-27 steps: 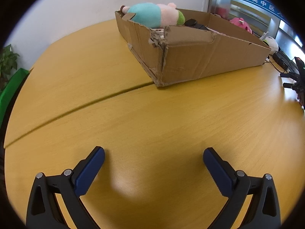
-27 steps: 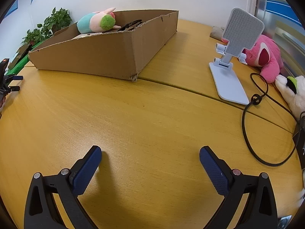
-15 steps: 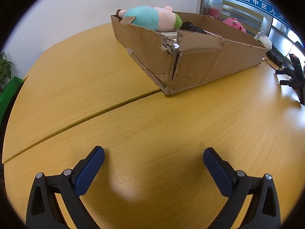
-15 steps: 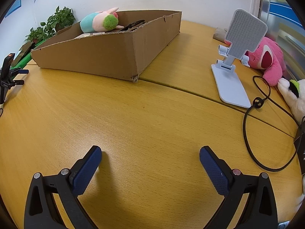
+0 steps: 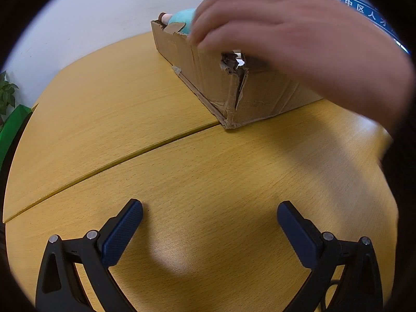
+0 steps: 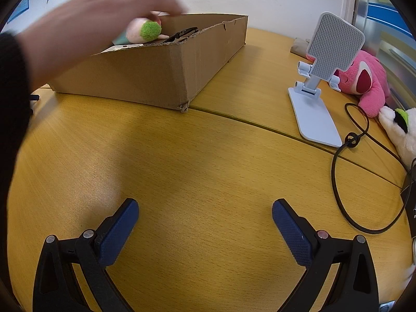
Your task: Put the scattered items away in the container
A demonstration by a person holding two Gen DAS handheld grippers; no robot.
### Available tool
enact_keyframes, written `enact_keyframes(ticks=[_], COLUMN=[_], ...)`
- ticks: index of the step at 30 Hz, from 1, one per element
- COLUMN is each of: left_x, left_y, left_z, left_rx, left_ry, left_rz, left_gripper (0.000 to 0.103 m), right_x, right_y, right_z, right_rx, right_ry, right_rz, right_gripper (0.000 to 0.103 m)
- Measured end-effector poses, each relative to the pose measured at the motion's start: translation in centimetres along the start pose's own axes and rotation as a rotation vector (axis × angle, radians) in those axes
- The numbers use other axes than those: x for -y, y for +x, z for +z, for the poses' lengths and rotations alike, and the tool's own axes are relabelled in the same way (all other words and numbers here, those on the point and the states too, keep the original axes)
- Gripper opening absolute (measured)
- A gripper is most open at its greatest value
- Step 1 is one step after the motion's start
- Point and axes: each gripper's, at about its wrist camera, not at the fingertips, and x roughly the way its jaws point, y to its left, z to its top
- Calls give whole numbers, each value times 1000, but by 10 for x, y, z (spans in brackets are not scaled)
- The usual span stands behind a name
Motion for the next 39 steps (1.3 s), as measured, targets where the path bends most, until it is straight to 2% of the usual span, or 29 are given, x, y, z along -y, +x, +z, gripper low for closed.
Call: enact_keyframes(ticks=[39], left_x=[-5], left_y=[-4], left_z=[-2], left_rx=[0], left_ry=[2], left_rz=[-1], left_gripper=[103], right_x=[1], right_y=[-1], right_z=[-1], right_rx=[1], right_ry=[-5], right_rz=[4], right_gripper=[103])
